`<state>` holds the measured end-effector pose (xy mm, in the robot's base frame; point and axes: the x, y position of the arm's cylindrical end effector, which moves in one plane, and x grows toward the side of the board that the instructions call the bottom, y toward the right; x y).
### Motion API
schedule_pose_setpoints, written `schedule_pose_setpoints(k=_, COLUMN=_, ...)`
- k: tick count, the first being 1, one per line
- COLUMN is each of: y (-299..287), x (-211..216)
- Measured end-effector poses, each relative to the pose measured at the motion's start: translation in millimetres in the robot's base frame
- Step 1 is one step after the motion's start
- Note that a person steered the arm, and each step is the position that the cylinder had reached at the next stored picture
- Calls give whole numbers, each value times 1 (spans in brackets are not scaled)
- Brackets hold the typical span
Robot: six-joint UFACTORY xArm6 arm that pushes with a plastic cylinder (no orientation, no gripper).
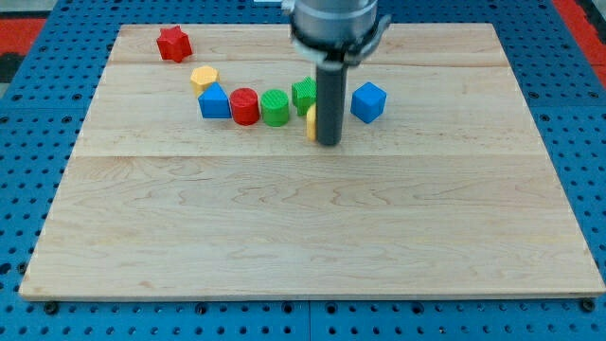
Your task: Slide the green star into the red circle
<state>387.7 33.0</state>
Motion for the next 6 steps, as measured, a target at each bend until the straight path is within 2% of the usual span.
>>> schedule_pose_setpoints(k=1, y=0, x=-64)
schedule_pose_setpoints(k=2, y=0, x=-35)
schedule_pose_setpoints(k=3, y=-3, x=-26)
schedule_pose_setpoints(k=5, y=1, x=-78)
schedule_pose_setpoints(k=6, y=-49, x=-75)
